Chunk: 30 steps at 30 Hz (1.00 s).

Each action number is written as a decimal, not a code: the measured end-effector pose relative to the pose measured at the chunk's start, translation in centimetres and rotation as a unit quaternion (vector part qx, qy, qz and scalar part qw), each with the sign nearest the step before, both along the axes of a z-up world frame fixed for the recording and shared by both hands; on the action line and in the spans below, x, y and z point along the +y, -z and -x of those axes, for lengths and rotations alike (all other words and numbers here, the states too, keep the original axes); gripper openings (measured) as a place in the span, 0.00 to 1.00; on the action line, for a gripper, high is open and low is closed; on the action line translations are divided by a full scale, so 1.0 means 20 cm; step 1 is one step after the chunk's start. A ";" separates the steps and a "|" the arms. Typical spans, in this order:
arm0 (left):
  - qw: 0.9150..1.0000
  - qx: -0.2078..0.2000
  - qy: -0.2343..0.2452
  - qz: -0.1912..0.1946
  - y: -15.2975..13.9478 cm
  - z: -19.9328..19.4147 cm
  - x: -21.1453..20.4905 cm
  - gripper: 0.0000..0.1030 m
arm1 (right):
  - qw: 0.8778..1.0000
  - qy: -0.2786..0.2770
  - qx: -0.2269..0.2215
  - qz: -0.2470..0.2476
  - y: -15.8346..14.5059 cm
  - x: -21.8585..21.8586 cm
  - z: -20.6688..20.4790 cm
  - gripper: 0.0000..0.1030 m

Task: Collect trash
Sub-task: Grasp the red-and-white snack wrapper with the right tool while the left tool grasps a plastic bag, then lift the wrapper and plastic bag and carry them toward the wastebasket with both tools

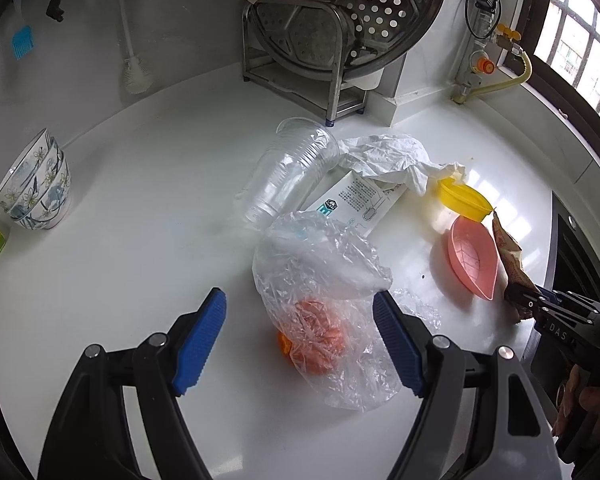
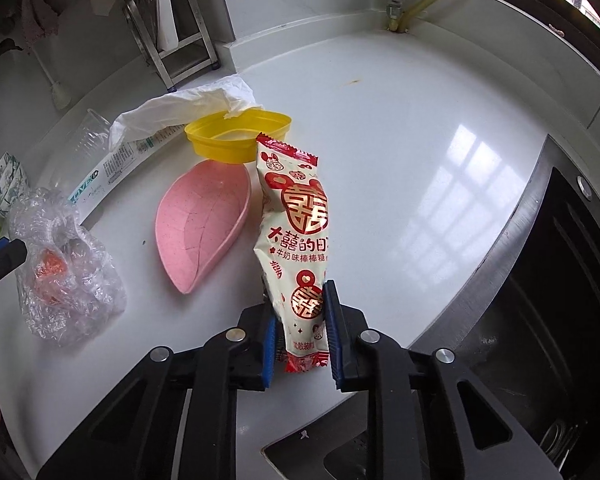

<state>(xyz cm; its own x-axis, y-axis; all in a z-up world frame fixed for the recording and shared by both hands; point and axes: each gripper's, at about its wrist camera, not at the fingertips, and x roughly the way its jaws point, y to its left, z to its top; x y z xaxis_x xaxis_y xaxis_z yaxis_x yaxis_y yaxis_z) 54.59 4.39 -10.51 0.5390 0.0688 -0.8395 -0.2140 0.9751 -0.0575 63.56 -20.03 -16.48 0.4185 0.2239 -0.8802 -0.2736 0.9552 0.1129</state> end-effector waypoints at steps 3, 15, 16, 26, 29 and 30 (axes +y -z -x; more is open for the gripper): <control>1.000 0.002 0.000 -0.003 0.00 -0.03 0.01 0.72 | 1.000 0.004 0.001 -0.011 -0.01 -0.01 0.01 0.15; 1.000 0.004 0.002 -0.012 0.07 -0.19 0.00 0.71 | 1.000 0.012 0.005 -0.027 -0.02 -0.03 0.03 0.14; 1.000 0.009 0.000 -0.007 0.08 -0.21 0.02 0.58 | 1.000 0.012 0.005 -0.027 -0.02 -0.03 0.03 0.14; 1.000 0.017 -0.006 0.016 0.07 -0.19 0.04 0.09 | 0.999 0.021 -0.003 -0.038 -0.06 -0.07 0.04 0.14; 1.000 0.005 -0.004 0.015 0.01 -0.17 0.03 0.08 | 0.999 0.023 -0.003 -0.045 -0.07 -0.08 0.05 0.14; 1.000 0.001 -0.003 0.014 -0.01 -0.15 0.03 0.08 | 0.999 0.023 -0.004 -0.046 -0.08 -0.08 0.06 0.14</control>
